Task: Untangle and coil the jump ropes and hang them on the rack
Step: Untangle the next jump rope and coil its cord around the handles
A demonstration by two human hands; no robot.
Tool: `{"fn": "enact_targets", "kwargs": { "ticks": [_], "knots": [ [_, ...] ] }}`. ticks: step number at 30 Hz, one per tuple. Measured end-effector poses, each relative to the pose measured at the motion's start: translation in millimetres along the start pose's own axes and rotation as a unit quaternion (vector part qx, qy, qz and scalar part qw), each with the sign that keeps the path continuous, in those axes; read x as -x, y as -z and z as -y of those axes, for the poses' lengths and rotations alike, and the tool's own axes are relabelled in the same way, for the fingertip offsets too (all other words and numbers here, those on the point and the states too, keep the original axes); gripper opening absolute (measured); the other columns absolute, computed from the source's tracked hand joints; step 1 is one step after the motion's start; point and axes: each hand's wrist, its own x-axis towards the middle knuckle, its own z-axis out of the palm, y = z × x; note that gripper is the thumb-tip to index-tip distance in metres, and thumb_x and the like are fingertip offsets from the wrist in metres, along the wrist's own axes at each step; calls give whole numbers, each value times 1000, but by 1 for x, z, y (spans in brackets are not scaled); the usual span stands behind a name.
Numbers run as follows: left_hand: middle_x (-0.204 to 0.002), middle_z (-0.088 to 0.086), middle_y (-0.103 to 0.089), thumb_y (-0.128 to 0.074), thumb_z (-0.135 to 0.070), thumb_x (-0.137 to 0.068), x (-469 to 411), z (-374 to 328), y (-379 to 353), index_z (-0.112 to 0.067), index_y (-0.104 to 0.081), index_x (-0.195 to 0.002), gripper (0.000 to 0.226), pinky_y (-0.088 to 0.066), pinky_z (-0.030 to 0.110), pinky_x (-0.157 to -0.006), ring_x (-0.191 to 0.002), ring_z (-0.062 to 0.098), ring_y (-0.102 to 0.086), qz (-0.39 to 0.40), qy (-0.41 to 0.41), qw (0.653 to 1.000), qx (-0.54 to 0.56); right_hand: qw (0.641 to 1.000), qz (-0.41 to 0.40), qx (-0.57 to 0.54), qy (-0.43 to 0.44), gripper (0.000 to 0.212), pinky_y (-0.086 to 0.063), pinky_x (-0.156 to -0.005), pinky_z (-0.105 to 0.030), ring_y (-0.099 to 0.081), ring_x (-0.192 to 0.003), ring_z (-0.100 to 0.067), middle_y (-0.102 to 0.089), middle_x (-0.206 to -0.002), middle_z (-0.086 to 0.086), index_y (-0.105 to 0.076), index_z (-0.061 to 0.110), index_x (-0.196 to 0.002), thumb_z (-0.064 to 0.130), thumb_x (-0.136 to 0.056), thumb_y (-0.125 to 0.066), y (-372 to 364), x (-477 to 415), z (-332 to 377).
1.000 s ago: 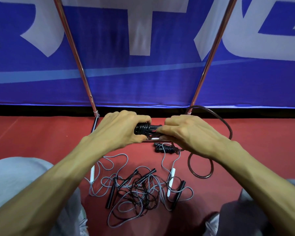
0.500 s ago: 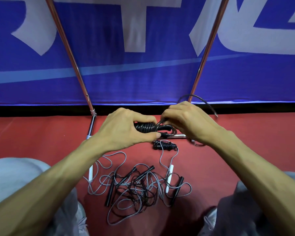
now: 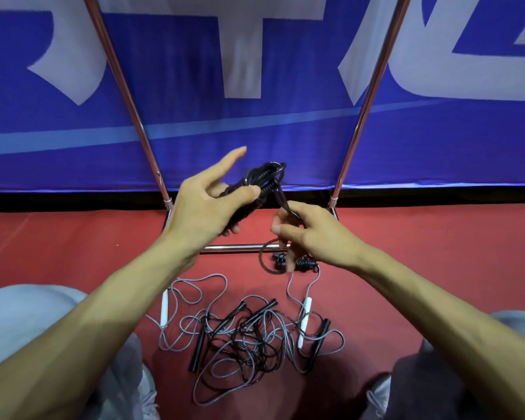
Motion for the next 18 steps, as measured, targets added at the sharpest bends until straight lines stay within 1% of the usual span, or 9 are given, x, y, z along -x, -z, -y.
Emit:
{"fn": "enact_targets", "kwargs": {
  "ticks": [4,5,7,9,11,13,15,17,18],
  "knots": [
    [-61,0,-52,-70,-21,-85,-3,6,-1,-47,-60,-125,49,-43,22,-48,-51,21,-50,-19,11,1000,-21,999,2,-37,-11,11,-40,-43,-25,-54,-35,-23,-57,-60,-6,-48,8,-92,8,-92,-58,-4,0,5],
    [-60,-2,-50,-70,-22,-86,-4,8,0,-47,-61,-123,46,-43,22,-48,-53,21,-49,-11,13,999,-34,1000,14,-14,-14,14,-38,-41,-22,-52,-34,-20,-58,-61,-6,-46,10,-94,11,-92,-60,-5,0,8],
    [-64,-6,-53,-71,-27,-85,-6,12,2,-48,-63,-120,41,-45,24,-52,-57,18,-47,26,0,996,-82,992,63,111,-19,20,-40,-47,-20,-53,-38,-10,-64,-68,-6,-45,13,-100,19,-91,-62,-5,4,12],
    [-70,-12,-61,-68,-46,-80,-6,18,4,-56,-62,-116,37,-49,31,-64,-62,13,-50,63,-36,979,-188,956,110,272,-18,23,-40,-59,-24,-53,-53,-5,-65,-76,-3,-46,17,-105,29,-92,-60,-3,8,10],
    [-73,-19,-62,-62,-58,-79,-3,22,3,-59,-56,-115,37,-48,33,-69,-67,11,-51,65,-65,945,-312,921,136,364,-15,20,-36,-65,-27,-52,-64,-13,-57,-78,-3,-45,19,-102,34,-93,-56,-2,15,10],
    [-68,-19,-57,-60,-58,-83,1,22,-2,-55,-55,-115,33,-42,31,-64,-70,13,-48,48,-91,917,-385,893,152,424,-11,19,-31,-62,-26,-48,-62,-17,-48,-77,-5,-44,18,-100,34,-95,-52,-1,22,17],
    [-66,-17,-55,-60,-57,-83,4,21,-6,-50,-57,-112,30,-37,30,-62,-71,14,-49,38,-111,902,-416,863,172,475,-6,25,-31,-61,-28,-55,-70,-25,-54,-88,-11,-47,10,-106,33,-98,-48,0,26,25],
    [-74,-14,-61,-64,-56,-80,4,21,-9,-49,-59,-109,31,-39,29,-65,-78,15,-56,45,-120,890,-438,834,196,516,-4,26,-36,-60,-33,-60,-82,-34,-60,-98,-15,-48,6,-110,30,-98,-48,0,29,30],
    [-80,-13,-63,-66,-55,-78,4,22,-10,-50,-59,-110,33,-39,29,-66,-83,14,-58,54,-123,882,-452,818,205,537,1,25,-37,-59,-33,-60,-82,-35,-60,-96,-14,-48,6,-110,27,-98,-48,-2,31,33]
  ]
}}
